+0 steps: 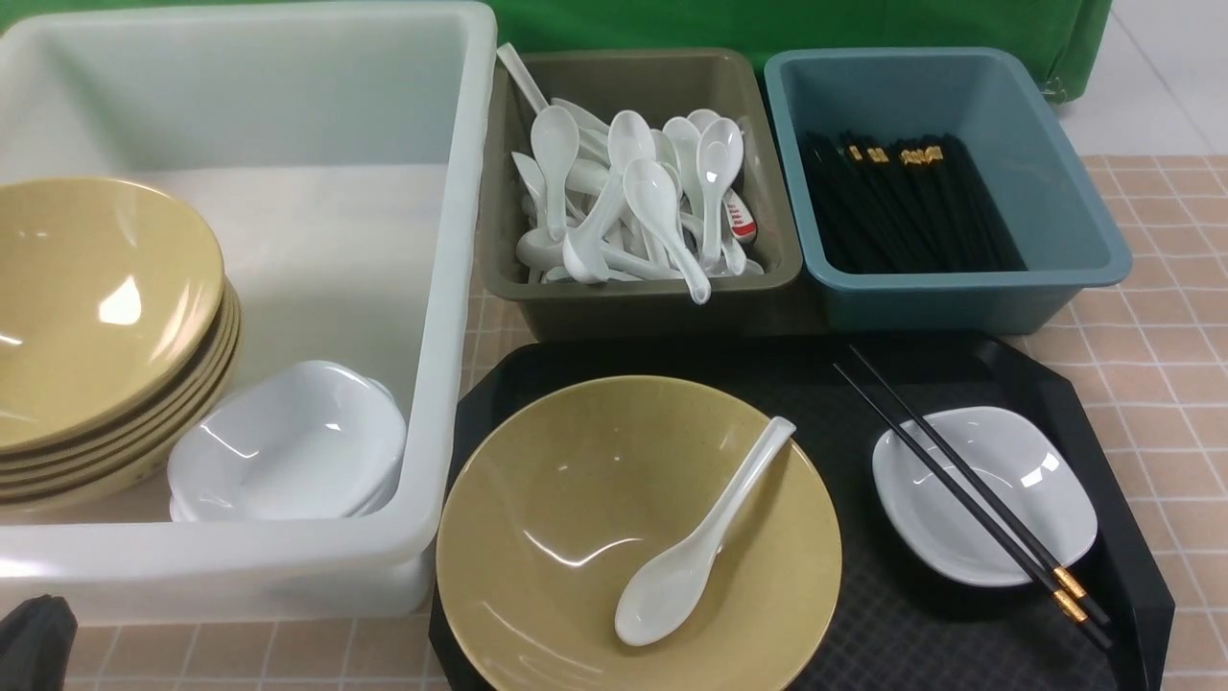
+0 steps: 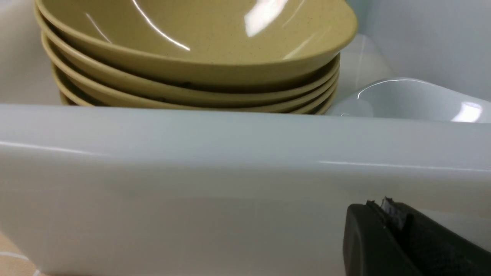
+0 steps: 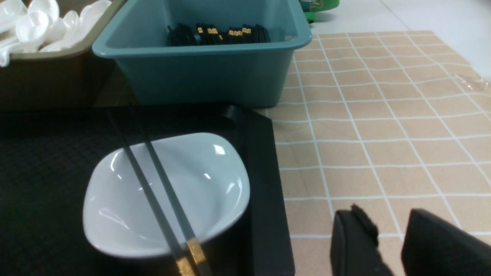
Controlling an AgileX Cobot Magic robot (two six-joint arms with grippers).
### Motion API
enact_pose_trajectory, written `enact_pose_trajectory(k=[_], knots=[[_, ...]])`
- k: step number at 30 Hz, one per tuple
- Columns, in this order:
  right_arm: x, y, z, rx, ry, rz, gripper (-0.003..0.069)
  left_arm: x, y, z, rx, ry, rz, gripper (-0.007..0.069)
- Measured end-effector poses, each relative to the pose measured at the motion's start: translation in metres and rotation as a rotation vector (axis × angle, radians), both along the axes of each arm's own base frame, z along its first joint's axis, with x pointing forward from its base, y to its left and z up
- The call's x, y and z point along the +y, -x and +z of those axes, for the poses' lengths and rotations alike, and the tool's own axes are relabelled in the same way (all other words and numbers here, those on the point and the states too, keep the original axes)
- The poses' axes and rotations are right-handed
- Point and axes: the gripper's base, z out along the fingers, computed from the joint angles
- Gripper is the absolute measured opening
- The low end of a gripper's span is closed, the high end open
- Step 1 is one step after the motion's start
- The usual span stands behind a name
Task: On brown table put chopsticks spoon bowls plates into blue grey white boxes.
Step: 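Move the grippers toward the tableware on the black tray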
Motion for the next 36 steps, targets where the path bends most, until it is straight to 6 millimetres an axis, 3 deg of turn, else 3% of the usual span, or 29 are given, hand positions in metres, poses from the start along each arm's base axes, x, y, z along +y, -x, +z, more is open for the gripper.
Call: enact_pose_trajectory(k=[9,12,14,15,16,18,19,20,22,31,34,36], knots=[[0.0,0.0,0.0,0.0,-0.008,-0.002,0.0238,-0.004,-0.001,0.005,-0.059,0.187,-0.008,0.0002],[0.0,0.0,0.0,-0.005,-0.092,-0.022,0.0238,-0.006,-0.002,0.009,-0.109,0.369,-0.001,0.0002],[0.001,0.0,0.0,-0.014,-0.279,-0.058,0.0238,-0.007,-0.002,0.015,-0.17,0.634,0.019,0.0002],[0.001,0.0,0.0,-0.015,-0.331,-0.067,0.0238,-0.007,-0.002,0.015,-0.175,0.66,0.021,0.0002],[0.003,0.0,0.001,-0.021,-0.573,-0.11,0.0238,-0.007,-0.003,0.018,-0.209,0.868,0.037,0.0002],[0.004,0.0,0.001,-0.022,-0.859,-0.166,0.0238,-0.007,-0.003,0.021,-0.229,1.073,0.05,0.0002],[0.004,0.0,0.001,-0.022,-0.882,-0.171,0.0238,-0.007,-0.003,0.021,-0.231,1.101,0.052,0.0002],[0.004,0.0,0.001,-0.022,-1.022,-0.201,0.0238,-0.007,-0.003,0.022,-0.237,1.187,0.055,0.0002],[0.005,0.0,0.001,-0.022,-1.077,-0.214,0.0238,-0.008,-0.003,0.022,-0.238,1.216,0.056,0.0002],[0.006,0.0,0.002,-0.004,-0.91,-0.153,0.0238,-0.01,-0.002,0.024,-0.22,1.256,0.031,0.0002],[0.008,0.003,0.02,-0.015,-0.756,-0.064,0.0237,-0.015,0.001,0.04,-0.222,1.109,-0.049,0.0002],[0.011,0.008,0.058,-0.036,-0.56,0.045,0.0209,-0.02,0.009,0.074,-0.278,0.828,-0.153,0.0002]])
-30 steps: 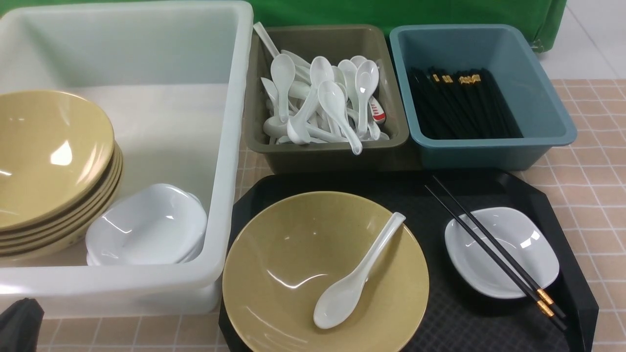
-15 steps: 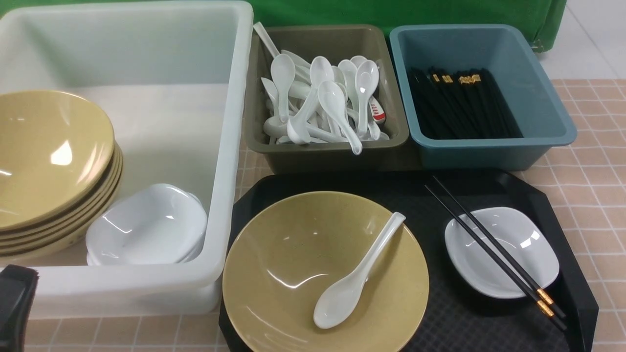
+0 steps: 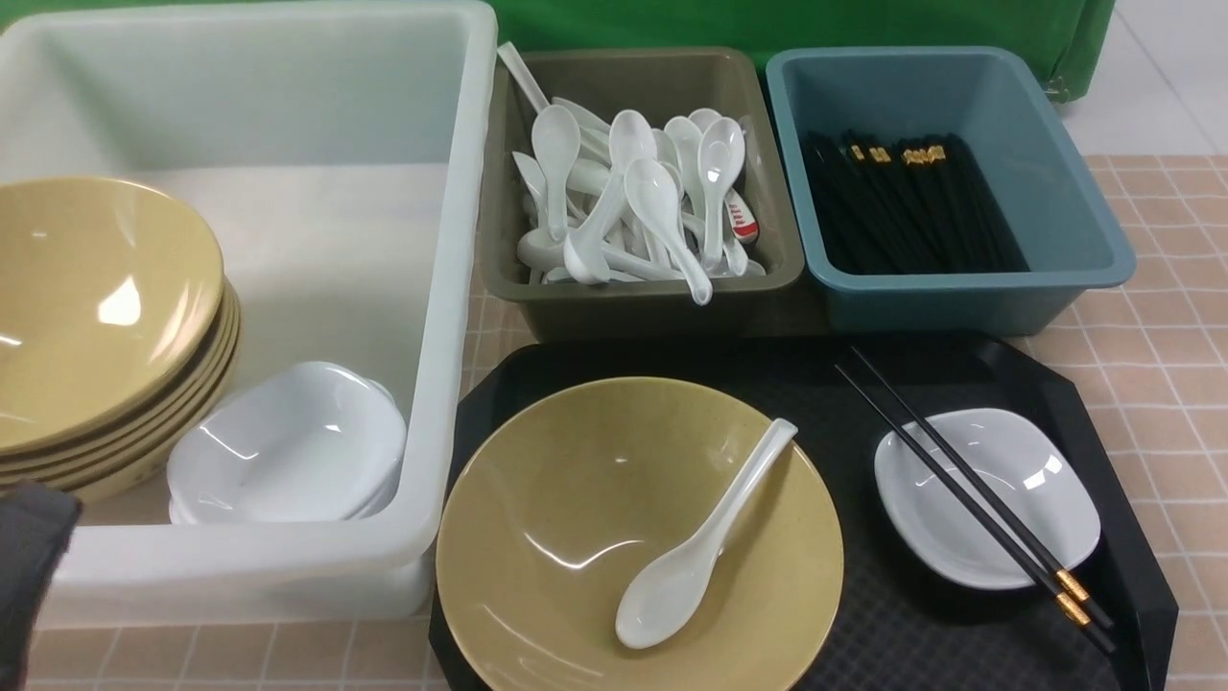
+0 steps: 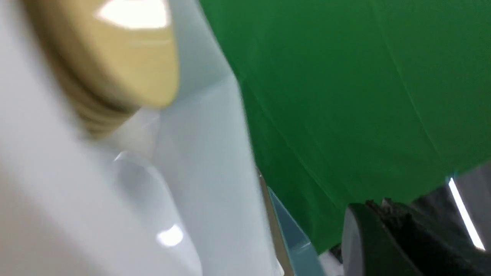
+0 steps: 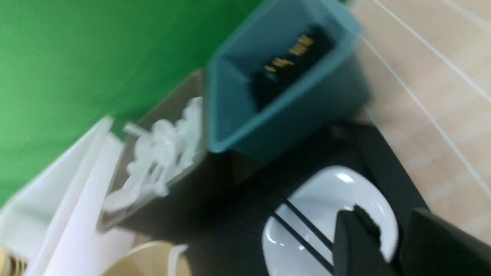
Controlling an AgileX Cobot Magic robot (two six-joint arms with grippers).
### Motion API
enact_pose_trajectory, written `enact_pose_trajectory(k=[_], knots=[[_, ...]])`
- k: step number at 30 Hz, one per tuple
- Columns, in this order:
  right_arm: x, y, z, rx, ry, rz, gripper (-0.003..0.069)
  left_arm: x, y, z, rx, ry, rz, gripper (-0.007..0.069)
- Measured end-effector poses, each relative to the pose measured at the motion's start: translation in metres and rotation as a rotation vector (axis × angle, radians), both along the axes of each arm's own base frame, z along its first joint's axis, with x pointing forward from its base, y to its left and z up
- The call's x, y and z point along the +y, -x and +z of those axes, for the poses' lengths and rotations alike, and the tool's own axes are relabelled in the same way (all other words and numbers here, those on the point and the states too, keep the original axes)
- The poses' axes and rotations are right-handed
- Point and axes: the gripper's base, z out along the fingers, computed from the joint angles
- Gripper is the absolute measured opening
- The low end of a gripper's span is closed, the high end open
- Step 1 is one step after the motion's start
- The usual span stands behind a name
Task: On brown table put chopsticks spoon bowls plates into blue grey white boxes.
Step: 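Move the grippers toward the tableware on the black tray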
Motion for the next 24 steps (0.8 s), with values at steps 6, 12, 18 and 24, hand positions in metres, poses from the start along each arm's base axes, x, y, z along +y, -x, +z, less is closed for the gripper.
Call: enact_pose_trajectory(k=[6,12,18,24], knots=[[0.007,-0.025,0.053,0.17,0.435,0.196,0.0048,-0.009,-0.019,0.055,0.112,-0.487,-0.113,0.0002],[0.017,-0.082,0.085,0.501,0.74,0.471,0.0036,-0.007,-0.059,0.099,0.375,-0.793,-0.291,0.0002],[0.048,-0.148,0.088,0.673,0.844,0.713,0.0038,-0.019,-0.105,0.117,0.501,-0.963,-0.495,0.0002],[0.076,-0.196,0.067,0.765,0.9,0.818,0.0103,-0.068,-0.137,0.103,0.533,-1.12,-0.811,0.0002]])
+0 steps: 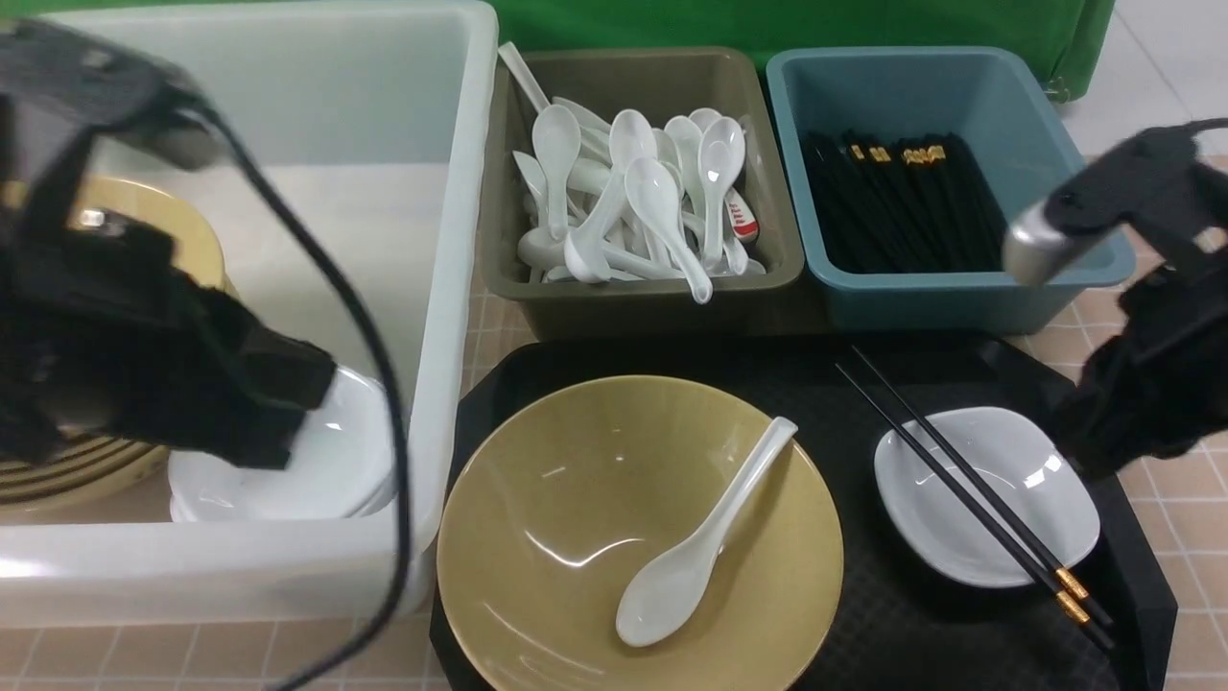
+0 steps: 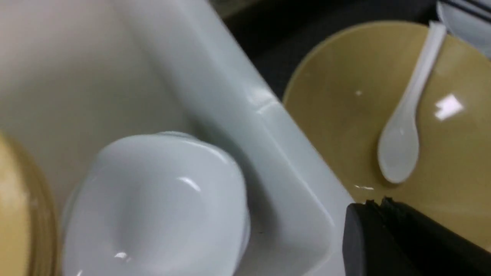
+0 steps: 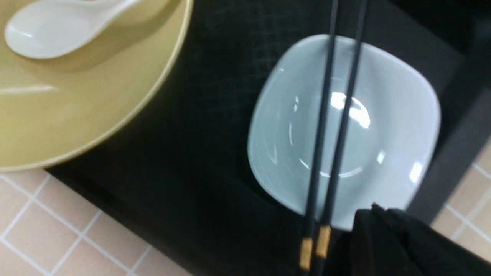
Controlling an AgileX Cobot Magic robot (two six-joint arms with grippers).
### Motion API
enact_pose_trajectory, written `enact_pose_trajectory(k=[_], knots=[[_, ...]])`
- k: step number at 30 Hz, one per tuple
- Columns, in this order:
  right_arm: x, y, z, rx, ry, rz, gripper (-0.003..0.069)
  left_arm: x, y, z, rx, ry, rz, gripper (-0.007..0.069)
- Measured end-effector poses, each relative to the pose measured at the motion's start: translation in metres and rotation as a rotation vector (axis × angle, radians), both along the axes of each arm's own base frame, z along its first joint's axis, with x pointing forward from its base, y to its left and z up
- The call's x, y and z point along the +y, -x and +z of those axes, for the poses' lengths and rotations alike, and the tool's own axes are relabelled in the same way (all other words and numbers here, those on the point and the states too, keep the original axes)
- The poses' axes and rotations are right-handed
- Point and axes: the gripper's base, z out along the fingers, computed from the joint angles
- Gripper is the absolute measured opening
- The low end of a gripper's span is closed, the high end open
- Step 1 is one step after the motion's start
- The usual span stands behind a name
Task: On brown table put chopsticks spoon bowls plates into blue grey white boxes.
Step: 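Move the grippers toward the tableware on the black tray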
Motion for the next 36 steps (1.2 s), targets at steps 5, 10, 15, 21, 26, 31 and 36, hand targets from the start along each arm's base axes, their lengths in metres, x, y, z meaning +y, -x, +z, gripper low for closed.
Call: enact_pose_trajectory(k=[5,10,15,21,26,31,36], knots=[[0.012,-0.034,-0.031,0.096,0.041,0.007,0.0318,-0.041,-0.015,-0.014,0.04,-0.081,-0.18,0.0002],[0.016,-0.053,-0.07,0.189,0.101,0.015,0.058,-0.069,-0.018,-0.031,0.09,-0.122,-0.279,0.0002],[0.018,-0.066,-0.094,0.195,0.136,0.024,0.0648,-0.074,-0.024,-0.04,0.116,-0.144,-0.285,0.0002],[0.019,-0.071,-0.108,0.223,0.143,0.009,0.0461,-0.075,-0.027,-0.04,0.095,-0.141,-0.279,0.0002],[0.019,-0.072,-0.11,0.229,0.142,-0.004,0.0214,-0.076,-0.028,-0.04,0.081,-0.135,-0.275,0.0002],[0.018,-0.068,-0.108,0.279,0.155,-0.022,0.0161,-0.075,-0.029,-0.04,0.07,-0.145,-0.274,0.0002],[0.017,-0.064,-0.081,0.242,0.142,-0.028,0.0161,-0.077,-0.033,-0.037,0.036,-0.109,-0.232,0.0002]])
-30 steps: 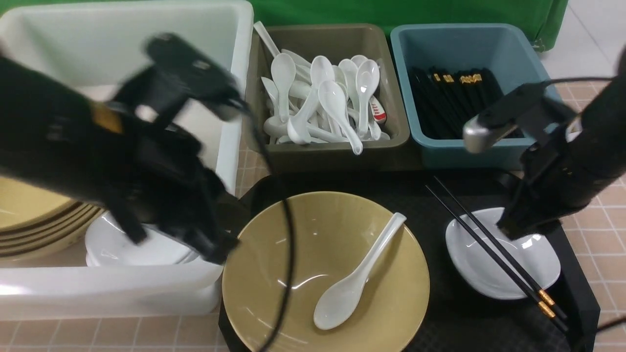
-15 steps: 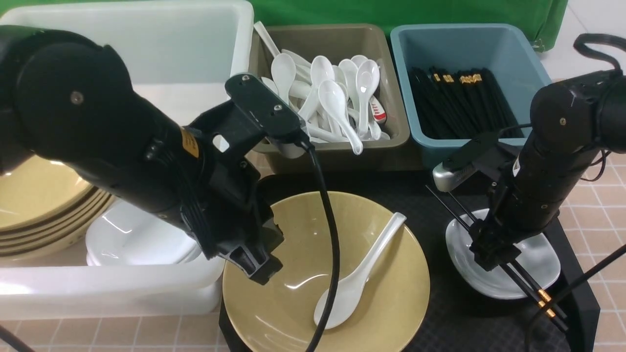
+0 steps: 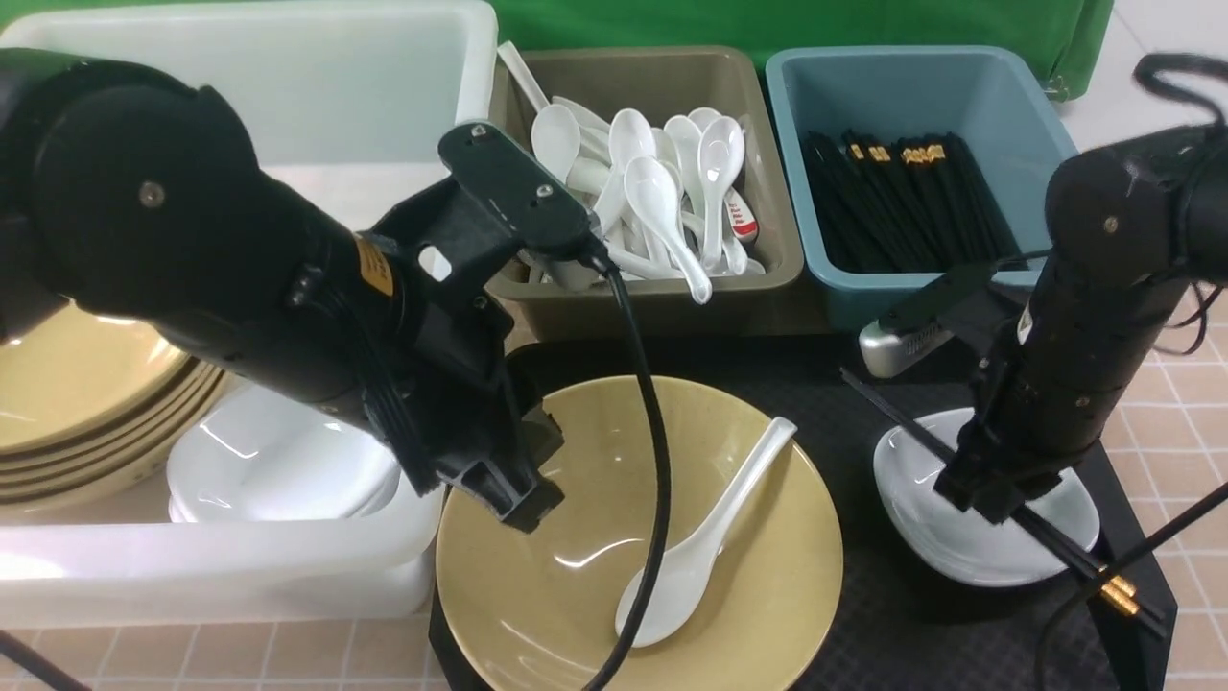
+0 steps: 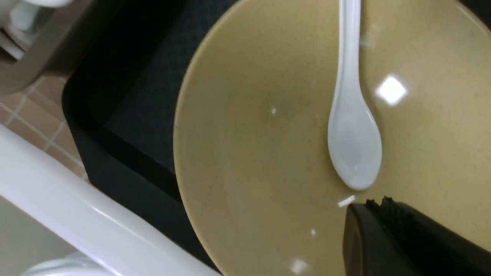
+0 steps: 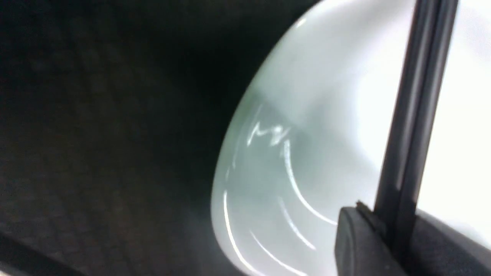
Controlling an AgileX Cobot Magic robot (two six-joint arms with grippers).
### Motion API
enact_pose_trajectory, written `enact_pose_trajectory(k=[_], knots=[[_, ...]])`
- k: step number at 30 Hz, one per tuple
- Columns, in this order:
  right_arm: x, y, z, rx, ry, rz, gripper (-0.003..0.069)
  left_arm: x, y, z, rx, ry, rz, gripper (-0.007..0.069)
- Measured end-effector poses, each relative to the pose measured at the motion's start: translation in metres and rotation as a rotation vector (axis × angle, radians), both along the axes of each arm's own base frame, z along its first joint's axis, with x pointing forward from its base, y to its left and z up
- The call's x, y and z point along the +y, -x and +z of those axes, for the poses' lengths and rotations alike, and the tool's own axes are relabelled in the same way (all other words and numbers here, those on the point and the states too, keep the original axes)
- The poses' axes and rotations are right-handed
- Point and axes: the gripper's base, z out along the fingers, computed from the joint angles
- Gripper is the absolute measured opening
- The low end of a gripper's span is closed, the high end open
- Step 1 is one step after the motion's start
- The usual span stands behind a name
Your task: On brown table put chopsticks spoon bowls plates into blue grey white boxes.
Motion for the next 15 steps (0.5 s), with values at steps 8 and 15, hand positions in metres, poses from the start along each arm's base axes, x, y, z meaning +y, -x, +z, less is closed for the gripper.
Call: enact_pose_trajectory(k=[8,15], knots=[[-0.002,-0.037,0.091,-0.385,-0.127,-0.051,0.0161,-0.02,-0.039,0.017,-0.134,0.168,0.14,0.0002],[-0.016,-0.109,0.109,-0.632,-0.232,-0.243,0.0161,-0.041,-0.103,0.044,-0.261,0.259,0.199,0.0002]])
